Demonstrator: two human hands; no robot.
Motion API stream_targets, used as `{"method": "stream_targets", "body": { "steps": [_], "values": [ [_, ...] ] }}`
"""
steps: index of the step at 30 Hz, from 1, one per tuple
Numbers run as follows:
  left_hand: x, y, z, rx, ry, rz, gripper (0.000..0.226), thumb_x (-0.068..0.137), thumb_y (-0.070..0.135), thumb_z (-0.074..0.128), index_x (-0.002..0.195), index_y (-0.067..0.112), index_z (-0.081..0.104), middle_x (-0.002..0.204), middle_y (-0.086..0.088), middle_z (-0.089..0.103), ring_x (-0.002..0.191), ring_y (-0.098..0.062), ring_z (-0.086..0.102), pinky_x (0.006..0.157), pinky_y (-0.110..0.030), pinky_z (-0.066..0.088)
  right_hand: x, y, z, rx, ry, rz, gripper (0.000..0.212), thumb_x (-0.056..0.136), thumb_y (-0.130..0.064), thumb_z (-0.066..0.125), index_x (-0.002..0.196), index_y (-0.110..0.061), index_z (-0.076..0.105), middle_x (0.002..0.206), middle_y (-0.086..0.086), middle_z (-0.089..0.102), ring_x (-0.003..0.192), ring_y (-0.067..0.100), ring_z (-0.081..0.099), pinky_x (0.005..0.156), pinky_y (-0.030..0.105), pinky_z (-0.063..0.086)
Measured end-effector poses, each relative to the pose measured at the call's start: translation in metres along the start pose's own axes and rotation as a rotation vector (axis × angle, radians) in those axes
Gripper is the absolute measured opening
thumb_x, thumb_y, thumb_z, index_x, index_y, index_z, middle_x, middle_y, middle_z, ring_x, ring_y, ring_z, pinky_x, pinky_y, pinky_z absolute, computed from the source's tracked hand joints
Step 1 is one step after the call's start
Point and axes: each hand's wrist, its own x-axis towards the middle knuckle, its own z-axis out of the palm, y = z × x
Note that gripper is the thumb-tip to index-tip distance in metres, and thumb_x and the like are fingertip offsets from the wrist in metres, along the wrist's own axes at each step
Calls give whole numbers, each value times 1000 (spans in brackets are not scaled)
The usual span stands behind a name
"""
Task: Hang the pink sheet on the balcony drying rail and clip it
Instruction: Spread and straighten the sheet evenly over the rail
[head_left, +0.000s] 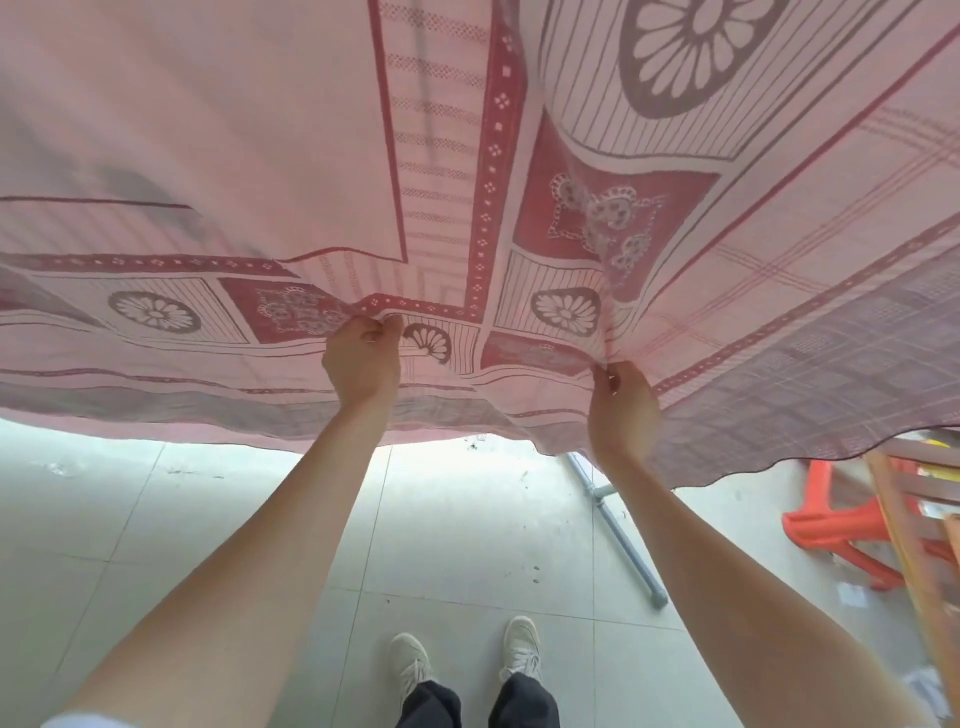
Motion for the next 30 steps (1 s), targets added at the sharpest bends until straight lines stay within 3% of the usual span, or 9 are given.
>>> {"method": "stream_targets", "body": {
  "steps": [3,6,9,14,18,20,22,24,30],
  "values": [
    [-14,-10,-10,35,-32,39,26,87,21,58,65,8,51,58,3,51,69,-18,49,67,-27,34,-22,14,-9,-12,-24,-43,20,94,-21,50,89,-3,58,85,12,62,68,26,46,52,29,27],
    [-48,-34,-29,13,-99,60,21,87,20,60,74,5,55,67,3,55,70,-15,51,66,-22,33,-41,27,-16,3,-55,-40,16,92,-18,52,86,-4,57,84,11,63,69,30,48,58,31,31],
    [-68,-47,-52,5,-142,42,19,85,21,63,75,5,58,70,6,58,67,-11,52,62,-21,36,-46,33,-29,26,-48,-67,13,90,-15,57,85,-3,59,82,12,64,71,35,57,58,33,35],
    [-73,-56,-55,-51,-81,40,21,85,20,63,73,4,55,68,4,58,57,-5,51,58,-23,36,-51,27,-35,46,15,-218,13,86,-9,54,90,-4,64,88,9,62,71,27,57,59,27,35],
    [-70,-57,-46,-70,-107,47,25,89,22,58,67,14,50,70,9,57,69,1,53,62,-12,37,-54,32,-22,40,-10,-65,15,89,-17,58,93,-4,65,93,12,63,80,34,59,62,29,33],
    [-62,-58,-42,-79,-167,106,18,88,22,60,74,13,54,77,5,60,76,-2,54,69,-17,39,-57,31,-16,115,-15,24,19,90,-23,56,96,-5,60,94,10,64,82,32,60,64,30,36],
    [-58,-73,-42,-20,-262,102,11,86,22,63,92,13,60,95,3,61,86,-9,54,75,-20,38,-64,29,-11,192,-74,133,28,90,-29,56,106,-7,55,102,9,64,88,28,60,70,31,40],
    [-60,-99,-46,65,-319,13,24,86,20,62,109,12,59,110,2,58,94,-12,53,79,-21,36,-75,33,-4,190,-213,251,39,90,-30,57,120,-6,49,117,8,60,100,25,57,78,29,38],
    [-67,-162,-69,180,-354,-222,33,88,18,58,121,14,53,124,-1,56,103,-16,53,86,-27,39,-98,44,34,109,-553,240,50,91,-32,55,131,-5,44,134,13,52,123,29,49,97,33,37]
  ]
}}
